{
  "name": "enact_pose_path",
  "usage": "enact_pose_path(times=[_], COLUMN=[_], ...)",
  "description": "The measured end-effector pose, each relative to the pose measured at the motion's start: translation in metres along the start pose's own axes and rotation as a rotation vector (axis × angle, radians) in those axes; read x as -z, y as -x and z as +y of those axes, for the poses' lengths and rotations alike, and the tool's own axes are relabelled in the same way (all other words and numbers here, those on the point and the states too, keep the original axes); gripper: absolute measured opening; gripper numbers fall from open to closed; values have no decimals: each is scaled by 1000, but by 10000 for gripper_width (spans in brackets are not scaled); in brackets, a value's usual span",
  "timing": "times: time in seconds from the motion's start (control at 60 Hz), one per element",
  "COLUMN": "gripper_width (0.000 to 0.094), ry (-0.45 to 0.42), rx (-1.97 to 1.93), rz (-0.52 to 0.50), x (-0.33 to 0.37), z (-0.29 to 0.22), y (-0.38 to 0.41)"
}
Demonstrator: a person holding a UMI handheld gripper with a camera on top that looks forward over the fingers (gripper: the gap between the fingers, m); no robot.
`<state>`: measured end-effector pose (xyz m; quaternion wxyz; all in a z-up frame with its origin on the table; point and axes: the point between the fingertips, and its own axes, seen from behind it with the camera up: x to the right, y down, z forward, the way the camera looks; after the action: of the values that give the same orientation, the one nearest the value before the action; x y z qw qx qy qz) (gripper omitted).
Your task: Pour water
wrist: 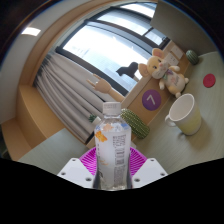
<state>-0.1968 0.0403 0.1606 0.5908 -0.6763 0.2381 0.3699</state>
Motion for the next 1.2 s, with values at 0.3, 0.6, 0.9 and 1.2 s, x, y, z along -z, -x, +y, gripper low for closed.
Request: enact_pose_path(times=[0.3,0.6,0.9,1.2], gripper_width=[374,377,375,379], ry=[-186,-327,-330,-151], rx=[-823,-1352,-1397,-426], rz=[-117,-159,-172,-152], x=[-16,-28,-28,-22], z=[-88,-119,-125,-155], y=[-33,-78,-73,13])
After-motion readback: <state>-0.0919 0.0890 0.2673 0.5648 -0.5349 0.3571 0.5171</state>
